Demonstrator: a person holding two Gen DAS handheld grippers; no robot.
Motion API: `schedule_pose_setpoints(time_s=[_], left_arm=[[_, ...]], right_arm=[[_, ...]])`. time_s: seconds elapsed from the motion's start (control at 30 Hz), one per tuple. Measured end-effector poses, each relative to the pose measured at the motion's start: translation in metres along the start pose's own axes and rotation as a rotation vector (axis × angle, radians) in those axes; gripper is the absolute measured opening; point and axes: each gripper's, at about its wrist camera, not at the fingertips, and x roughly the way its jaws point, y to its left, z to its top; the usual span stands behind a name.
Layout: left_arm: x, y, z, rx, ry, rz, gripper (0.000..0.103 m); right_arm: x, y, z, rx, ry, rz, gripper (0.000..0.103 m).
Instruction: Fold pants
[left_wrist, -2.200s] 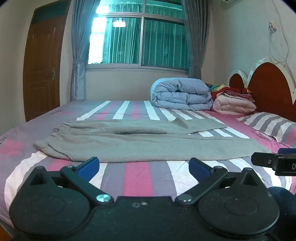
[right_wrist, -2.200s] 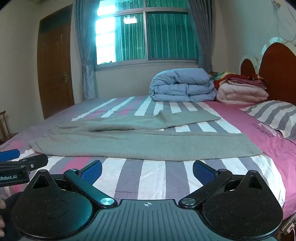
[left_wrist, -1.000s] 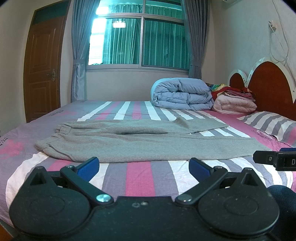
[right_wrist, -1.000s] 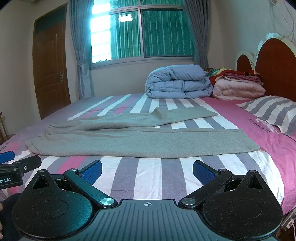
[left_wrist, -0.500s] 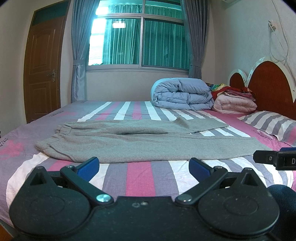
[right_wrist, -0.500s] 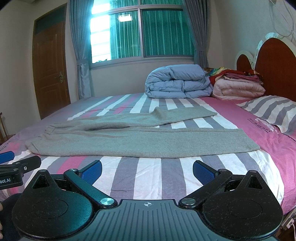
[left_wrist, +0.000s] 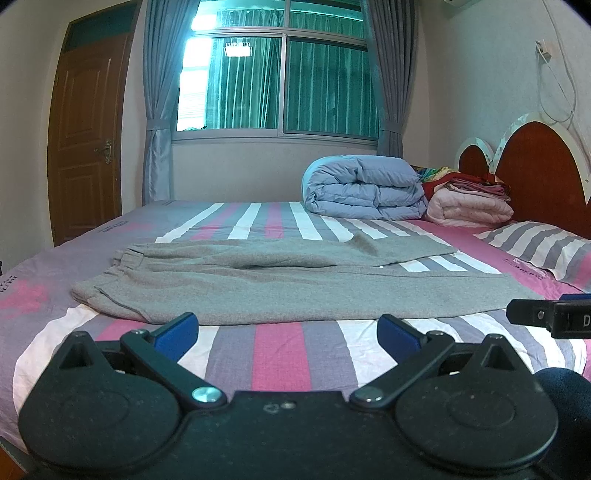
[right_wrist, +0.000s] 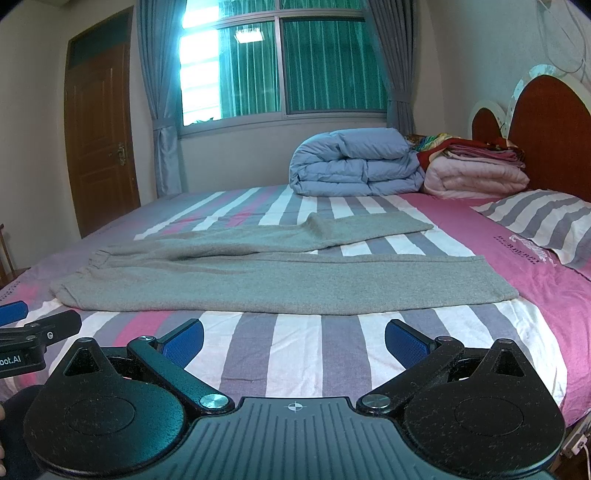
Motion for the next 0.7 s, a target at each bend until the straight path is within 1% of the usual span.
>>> schedule_pose_setpoints(time_s=[0.7], left_arm=[[0.0009, 0.0007, -0.0003, 0.007, 0.002, 0.003, 0.097]], right_arm=[[0.0019, 0.0002, -0.0003, 0.001, 0.003, -0.002, 0.103]])
